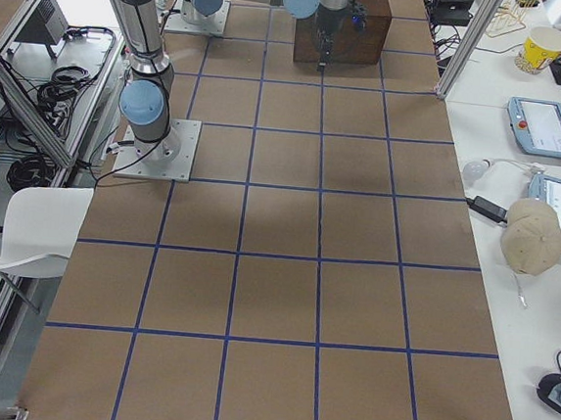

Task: Open drawer and put corn inside
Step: 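Move the left gripper down beside the cabinet to the drawer handle, then close the left gripper on the white drawer handle, then pull the drawer outward from the cabinet with the left gripper, then release the handle and move the left gripper over the corn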

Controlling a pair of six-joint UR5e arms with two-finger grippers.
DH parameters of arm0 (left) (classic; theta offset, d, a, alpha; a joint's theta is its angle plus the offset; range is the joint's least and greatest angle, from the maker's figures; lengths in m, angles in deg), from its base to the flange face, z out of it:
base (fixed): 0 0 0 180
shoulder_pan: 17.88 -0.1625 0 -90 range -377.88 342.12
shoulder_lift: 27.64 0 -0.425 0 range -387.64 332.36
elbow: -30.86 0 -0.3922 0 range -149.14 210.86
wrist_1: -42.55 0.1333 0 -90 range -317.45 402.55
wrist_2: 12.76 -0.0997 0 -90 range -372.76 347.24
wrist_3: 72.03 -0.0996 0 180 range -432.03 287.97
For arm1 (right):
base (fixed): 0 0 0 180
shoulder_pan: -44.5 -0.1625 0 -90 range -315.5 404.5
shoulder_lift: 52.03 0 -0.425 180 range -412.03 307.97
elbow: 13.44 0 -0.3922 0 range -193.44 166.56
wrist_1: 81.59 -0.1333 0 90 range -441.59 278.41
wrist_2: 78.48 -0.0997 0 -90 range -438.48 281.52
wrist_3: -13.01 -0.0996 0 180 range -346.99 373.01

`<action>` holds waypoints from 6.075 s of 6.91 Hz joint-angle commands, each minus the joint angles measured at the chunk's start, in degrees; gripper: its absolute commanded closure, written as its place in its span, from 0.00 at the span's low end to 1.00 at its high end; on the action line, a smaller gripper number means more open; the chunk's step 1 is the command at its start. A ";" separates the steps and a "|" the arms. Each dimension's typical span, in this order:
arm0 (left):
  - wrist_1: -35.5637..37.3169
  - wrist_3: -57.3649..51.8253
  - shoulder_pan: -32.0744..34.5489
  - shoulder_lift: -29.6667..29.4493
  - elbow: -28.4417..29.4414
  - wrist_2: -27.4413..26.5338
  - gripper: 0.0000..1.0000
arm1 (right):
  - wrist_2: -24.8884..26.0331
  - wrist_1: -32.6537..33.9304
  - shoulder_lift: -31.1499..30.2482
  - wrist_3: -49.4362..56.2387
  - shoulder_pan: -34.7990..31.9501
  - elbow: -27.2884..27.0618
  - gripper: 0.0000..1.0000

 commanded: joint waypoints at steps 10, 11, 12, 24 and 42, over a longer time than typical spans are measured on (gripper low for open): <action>4.39 0.77 -0.01 -3.81 -2.48 4.67 0.00 | 0.07 -0.05 0.00 0.00 0.00 0.00 0.00; 4.47 0.77 -0.01 -4.07 -2.57 4.67 0.00 | 0.07 0.04 0.00 0.00 0.00 0.00 0.00; 4.65 0.77 -0.01 -4.16 -2.48 4.59 0.00 | 0.07 -0.05 0.00 0.00 0.00 0.00 0.00; 6.14 -1.07 -3.96 -3.90 -2.48 1.60 0.00 | 0.07 0.04 0.00 0.00 0.00 0.00 0.00; 6.06 -4.76 -11.17 -3.46 1.28 -1.71 0.00 | 0.07 0.04 0.00 0.00 0.00 0.00 0.00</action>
